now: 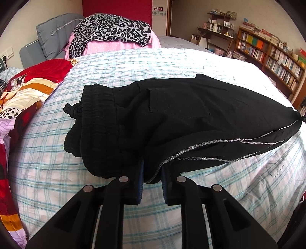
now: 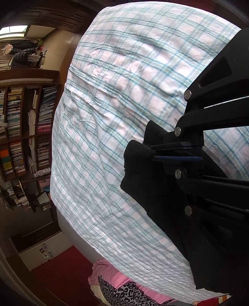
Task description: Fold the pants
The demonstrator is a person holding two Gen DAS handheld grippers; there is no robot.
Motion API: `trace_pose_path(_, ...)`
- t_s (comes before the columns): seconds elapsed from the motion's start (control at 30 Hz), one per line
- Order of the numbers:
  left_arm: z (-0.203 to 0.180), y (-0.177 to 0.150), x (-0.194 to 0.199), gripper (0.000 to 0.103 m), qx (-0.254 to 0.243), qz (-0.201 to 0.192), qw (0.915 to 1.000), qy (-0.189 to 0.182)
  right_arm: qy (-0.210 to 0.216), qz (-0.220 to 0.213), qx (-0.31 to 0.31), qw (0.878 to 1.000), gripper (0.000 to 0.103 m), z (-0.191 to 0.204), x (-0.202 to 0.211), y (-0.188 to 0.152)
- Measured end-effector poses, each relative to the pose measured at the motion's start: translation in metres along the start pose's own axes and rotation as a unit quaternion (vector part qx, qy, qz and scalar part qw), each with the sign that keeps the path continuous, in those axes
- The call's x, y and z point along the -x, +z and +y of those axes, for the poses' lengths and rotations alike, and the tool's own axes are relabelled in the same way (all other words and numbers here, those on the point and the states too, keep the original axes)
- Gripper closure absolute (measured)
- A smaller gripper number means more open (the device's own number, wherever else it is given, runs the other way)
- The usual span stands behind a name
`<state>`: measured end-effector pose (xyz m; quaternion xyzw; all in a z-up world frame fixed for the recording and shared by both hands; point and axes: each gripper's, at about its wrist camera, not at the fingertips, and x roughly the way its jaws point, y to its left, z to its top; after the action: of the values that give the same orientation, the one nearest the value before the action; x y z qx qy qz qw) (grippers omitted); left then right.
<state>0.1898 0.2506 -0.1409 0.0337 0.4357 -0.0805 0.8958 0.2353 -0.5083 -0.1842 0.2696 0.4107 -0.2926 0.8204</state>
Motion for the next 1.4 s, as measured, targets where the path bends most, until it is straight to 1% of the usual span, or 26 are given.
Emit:
trace_pose_path(0.07,-0.001,-0.003,-0.001,0.086,-0.007,0.003,1.0000,0.004,-0.015,-0.006,0.010,1.000,0.098,-0.001,-0.011,-0.009)
trace_pose_path(0.13,-0.007,-0.008,-0.004,0.086,-0.030,0.012,0.9993,0.016,-0.024,-0.018,0.023,0.999,0.098,0.003,-0.009,-0.013)
trace_pose_path(0.2,-0.010,-0.010,-0.005,0.082,-0.044,0.018,0.9987,0.018,-0.026,-0.020,0.028,0.999,0.087,0.006,-0.003,-0.012)
trace_pose_path(0.23,-0.009,-0.010,-0.003,0.076,-0.043,0.020,0.9988,0.015,-0.032,-0.023,0.027,0.999,0.083,0.005,0.002,-0.012)
trace_pose_path(0.27,-0.008,-0.011,0.000,0.066,-0.040,0.020,0.9989,0.009,-0.044,-0.032,0.025,0.998,0.072,0.004,0.009,-0.012)
trace_pose_path(0.3,-0.007,-0.011,0.005,0.057,-0.038,0.017,0.9991,0.006,-0.049,-0.046,0.024,0.997,0.063,0.002,0.018,-0.012)
trace_pose_path(0.33,-0.006,-0.012,0.011,0.047,-0.037,0.012,0.9992,-0.002,-0.051,-0.061,0.026,0.996,0.062,0.001,0.027,-0.012)
trace_pose_path(0.37,-0.006,-0.013,0.018,0.046,-0.038,0.006,0.9992,-0.008,-0.056,-0.074,0.035,0.995,0.061,0.003,0.035,-0.013)
trace_pose_path(0.43,-0.005,-0.016,0.031,0.044,-0.043,0.002,0.9991,-0.001,-0.053,-0.092,0.058,0.993,0.061,0.011,0.047,-0.017)
trace_pose_path(0.5,-0.001,-0.017,0.040,0.044,-0.041,-0.002,0.9992,0.003,-0.033,-0.095,0.090,0.991,0.060,0.027,0.054,-0.025)
trace_pose_path(0.53,0.002,-0.016,0.043,0.044,-0.030,-0.006,0.9995,0.004,-0.024,-0.095,0.107,0.989,0.060,0.037,0.056,-0.030)
trace_pose_path(0.6,0.011,-0.010,0.046,0.044,0.006,-0.018,0.9998,-0.006,0.001,-0.090,0.138,0.986,0.060,0.059,0.057,-0.042)
trace_pose_path(0.73,0.013,0.011,0.046,0.044,0.068,-0.052,0.9962,-0.019,0.034,-0.074,0.187,0.979,0.060,0.094,0.054,-0.067)
trace_pose_path(0.8,0.007,0.022,0.040,0.044,0.085,-0.066,0.9938,-0.027,0.040,-0.063,0.215,0.974,0.060,0.106,0.051,-0.080)
trace_pose_path(0.87,-0.002,0.032,0.030,0.044,0.094,-0.069,0.9926,-0.032,0.044,-0.048,0.236,0.969,0.060,0.112,0.044,-0.091)
trace_pose_path(0.93,-0.011,0.038,0.013,0.044,0.099,-0.060,0.9923,-0.044,0.042,-0.022,0.245,0.968,0.060,0.112,0.034,-0.098)
trace_pose_path(1.0,-0.015,0.039,-0.007,0.044,0.103,-0.030,0.9918,-0.070,0.029,0.009,0.238,0.971,0.060,0.103,0.019,-0.100)
trace_pose_path(1.03,-0.016,0.037,-0.015,0.044,0.102,-0.016,0.9920,-0.073,0.037,0.026,0.228,0.973,0.060,0.096,0.012,-0.100)
trace_pose_path(1.1,-0.016,0.032,-0.030,0.044,0.091,0.007,0.9941,-0.058,0.060,0.032,0.221,0.973,0.060,0.087,0.006,-0.099)
trace_pose_path(1.17,-0.014,0.026,-0.040,0.045,0.075,0.027,0.9959,-0.043,0.058,0.035,0.225,0.972,0.060,0.089,0.005,-0.100)
trace_pose_path(1.23,-0.016,0.023,-0.042,0.046,0.053,0.026,0.9977,-0.034,0.051,0.030,0.234,0.970,0.059,0.093,0.004,-0.103)
trace_pose_path(1.3,-0.021,0.023,-0.046,0.046,0.039,0.031,0.9986,-0.016,0.047,0.023,0.238,0.970,0.059,0.094,0.004,-0.105)
trace_pose_path(1.4,-0.029,0.026,-0.049,0.046,0.022,0.039,0.9989,0.011,0.062,0.029,0.225,0.972,0.058,0.091,0.006,-0.101)
